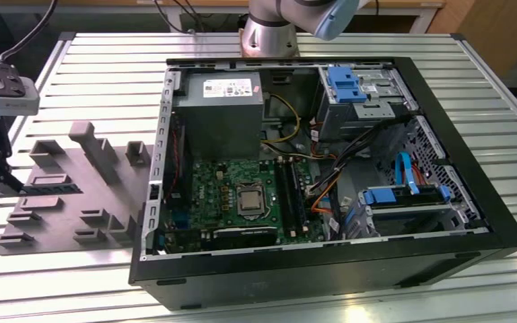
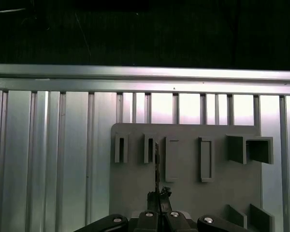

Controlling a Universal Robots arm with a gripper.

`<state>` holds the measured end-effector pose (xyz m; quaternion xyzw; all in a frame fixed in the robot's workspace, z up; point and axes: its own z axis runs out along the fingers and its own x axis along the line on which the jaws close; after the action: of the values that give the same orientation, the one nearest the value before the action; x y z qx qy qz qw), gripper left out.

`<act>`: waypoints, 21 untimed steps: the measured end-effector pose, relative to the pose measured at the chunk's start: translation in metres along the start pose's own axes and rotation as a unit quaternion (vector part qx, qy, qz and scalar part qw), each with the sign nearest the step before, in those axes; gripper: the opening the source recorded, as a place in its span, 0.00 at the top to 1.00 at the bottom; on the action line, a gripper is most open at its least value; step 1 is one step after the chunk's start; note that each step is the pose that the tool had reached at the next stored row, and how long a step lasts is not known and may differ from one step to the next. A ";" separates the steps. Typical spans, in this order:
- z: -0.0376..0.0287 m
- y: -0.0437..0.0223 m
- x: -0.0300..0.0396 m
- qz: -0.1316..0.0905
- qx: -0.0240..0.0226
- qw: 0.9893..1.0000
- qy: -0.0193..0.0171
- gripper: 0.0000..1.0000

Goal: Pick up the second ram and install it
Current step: 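Pick up the second ram and move it above second insertion slot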

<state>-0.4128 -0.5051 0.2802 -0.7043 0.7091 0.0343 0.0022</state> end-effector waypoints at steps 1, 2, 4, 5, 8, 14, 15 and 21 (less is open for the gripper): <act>-0.0006 0.0000 0.0000 0.000 0.000 1.000 0.000 0.89; -0.0011 0.0000 -0.0001 0.000 0.000 1.000 0.000 0.89; -0.0022 0.0001 -0.0001 0.000 0.000 1.000 0.000 0.89; -0.0027 0.0001 -0.0001 0.000 0.000 1.000 0.000 0.89; -0.0044 0.0002 -0.0002 0.000 0.000 1.000 0.000 0.89; -0.0078 0.0003 -0.0004 0.000 0.000 1.000 0.000 0.89; -0.0084 0.0004 -0.0004 0.000 0.000 1.000 0.000 0.89; -0.0116 0.0005 -0.0006 0.000 0.000 1.000 0.000 0.89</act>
<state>-0.4128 -0.5051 0.2919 -0.7043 0.7091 0.0343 0.0021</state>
